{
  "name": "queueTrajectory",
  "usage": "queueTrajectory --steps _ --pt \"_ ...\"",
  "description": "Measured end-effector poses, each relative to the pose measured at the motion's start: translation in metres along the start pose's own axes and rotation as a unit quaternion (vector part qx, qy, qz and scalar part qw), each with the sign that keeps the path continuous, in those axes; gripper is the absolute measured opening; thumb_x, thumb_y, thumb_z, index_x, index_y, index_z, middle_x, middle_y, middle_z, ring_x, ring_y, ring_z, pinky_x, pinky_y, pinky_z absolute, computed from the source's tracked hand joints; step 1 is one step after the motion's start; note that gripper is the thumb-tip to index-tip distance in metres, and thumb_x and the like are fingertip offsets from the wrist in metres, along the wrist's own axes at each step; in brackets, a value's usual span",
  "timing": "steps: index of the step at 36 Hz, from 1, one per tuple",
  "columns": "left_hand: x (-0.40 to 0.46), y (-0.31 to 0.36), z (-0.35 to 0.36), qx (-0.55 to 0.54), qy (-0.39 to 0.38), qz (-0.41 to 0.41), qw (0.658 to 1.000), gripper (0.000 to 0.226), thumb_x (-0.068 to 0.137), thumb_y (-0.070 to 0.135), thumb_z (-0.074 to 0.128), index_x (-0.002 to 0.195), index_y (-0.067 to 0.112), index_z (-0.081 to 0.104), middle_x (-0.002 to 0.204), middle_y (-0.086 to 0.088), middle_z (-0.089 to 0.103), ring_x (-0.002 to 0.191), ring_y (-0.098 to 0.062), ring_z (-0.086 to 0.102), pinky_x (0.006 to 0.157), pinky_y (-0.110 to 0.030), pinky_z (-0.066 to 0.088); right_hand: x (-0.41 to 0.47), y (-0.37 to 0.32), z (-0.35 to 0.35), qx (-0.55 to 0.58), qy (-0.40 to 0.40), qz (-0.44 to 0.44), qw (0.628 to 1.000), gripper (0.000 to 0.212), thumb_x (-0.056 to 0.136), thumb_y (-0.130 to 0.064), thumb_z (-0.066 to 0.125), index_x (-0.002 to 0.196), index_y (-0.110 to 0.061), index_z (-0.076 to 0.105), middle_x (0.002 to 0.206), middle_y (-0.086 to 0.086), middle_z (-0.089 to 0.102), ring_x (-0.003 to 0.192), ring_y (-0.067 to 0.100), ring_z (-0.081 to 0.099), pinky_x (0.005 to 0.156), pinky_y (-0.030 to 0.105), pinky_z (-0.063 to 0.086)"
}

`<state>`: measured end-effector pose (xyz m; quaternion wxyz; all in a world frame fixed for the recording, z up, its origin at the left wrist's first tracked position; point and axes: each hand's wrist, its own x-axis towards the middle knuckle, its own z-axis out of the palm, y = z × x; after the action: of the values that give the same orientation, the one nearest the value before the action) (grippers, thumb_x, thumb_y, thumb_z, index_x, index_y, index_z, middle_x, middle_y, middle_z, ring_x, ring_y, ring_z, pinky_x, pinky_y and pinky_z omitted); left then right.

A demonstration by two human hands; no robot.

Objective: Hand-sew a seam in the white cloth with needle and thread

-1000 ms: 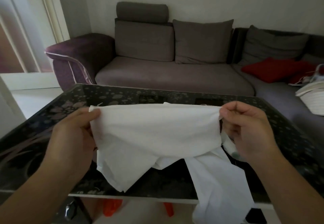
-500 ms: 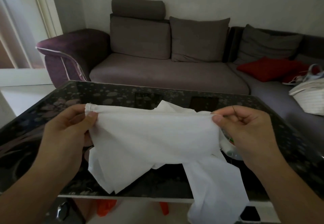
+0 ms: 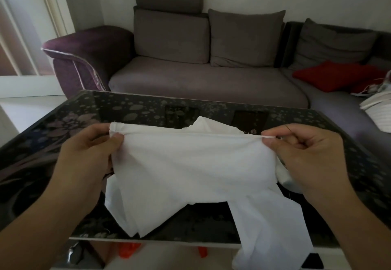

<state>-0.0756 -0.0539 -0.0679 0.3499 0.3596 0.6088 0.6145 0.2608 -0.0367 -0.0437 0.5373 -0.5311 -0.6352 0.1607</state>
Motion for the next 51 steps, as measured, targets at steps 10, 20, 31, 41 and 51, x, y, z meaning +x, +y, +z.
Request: queueTrajectory --steps 10,20,31,41,51 --pt "-0.013 -0.008 0.023 0.328 -0.025 0.147 0.933 0.060 0.085 0.004 0.076 0.137 0.024 0.053 0.129 0.005 0.056 0.115 -0.011 0.057 0.100 -0.026 0.045 -0.009 -0.011 0.014 -0.009 -0.087 -0.034 0.996 0.016 0.084 -0.016 0.081 0.082 -0.032 0.078 0.051 0.001 0.051 0.048 0.019 0.044 0.056 0.023 0.051" --pt "-0.072 0.004 0.084 0.304 -0.268 0.292 0.866 0.028 0.094 0.057 0.060 0.120 0.048 0.060 0.117 0.035 0.059 0.119 0.014 0.045 0.094 0.006 0.029 -0.021 -0.027 0.022 -0.034 -0.169 -0.095 0.981 0.017 0.087 -0.018 0.079 0.086 -0.034 0.077 0.052 0.002 0.048 0.048 0.019 0.046 0.050 0.027 0.048" --pt "-0.063 0.006 0.081 0.283 -0.297 0.247 0.878 0.027 0.086 0.061 0.051 0.094 0.040 0.066 0.096 0.025 0.065 0.102 0.004 0.056 0.078 -0.007 0.042 -0.009 -0.022 0.006 -0.065 -0.178 -0.068 0.979 0.015 0.086 -0.019 0.080 0.080 -0.033 0.076 0.053 0.006 0.049 0.050 0.020 0.045 0.052 0.011 0.042" --pt "-0.061 0.001 0.083 0.295 -0.289 0.257 0.874 0.027 0.088 0.056 0.053 0.094 0.041 0.075 0.092 0.025 0.069 0.096 0.002 0.062 0.082 -0.011 0.044 -0.006 -0.020 0.002 -0.051 -0.262 -0.054 0.962 0.025 0.086 -0.017 0.080 0.099 -0.037 0.075 0.056 -0.001 0.046 0.050 0.012 0.043 0.060 0.027 0.052" --pt "-0.063 0.005 0.083 0.313 -0.271 0.284 0.865 0.027 0.086 0.058 0.053 0.091 0.042 0.074 0.091 0.025 0.069 0.093 0.000 0.063 0.082 -0.011 0.044 -0.008 -0.015 0.006 -0.014 -0.247 -0.013 0.969 0.010 0.088 -0.024 0.078 0.082 -0.032 0.079 0.049 -0.004 0.049 0.048 0.010 0.043 0.051 0.020 0.043"
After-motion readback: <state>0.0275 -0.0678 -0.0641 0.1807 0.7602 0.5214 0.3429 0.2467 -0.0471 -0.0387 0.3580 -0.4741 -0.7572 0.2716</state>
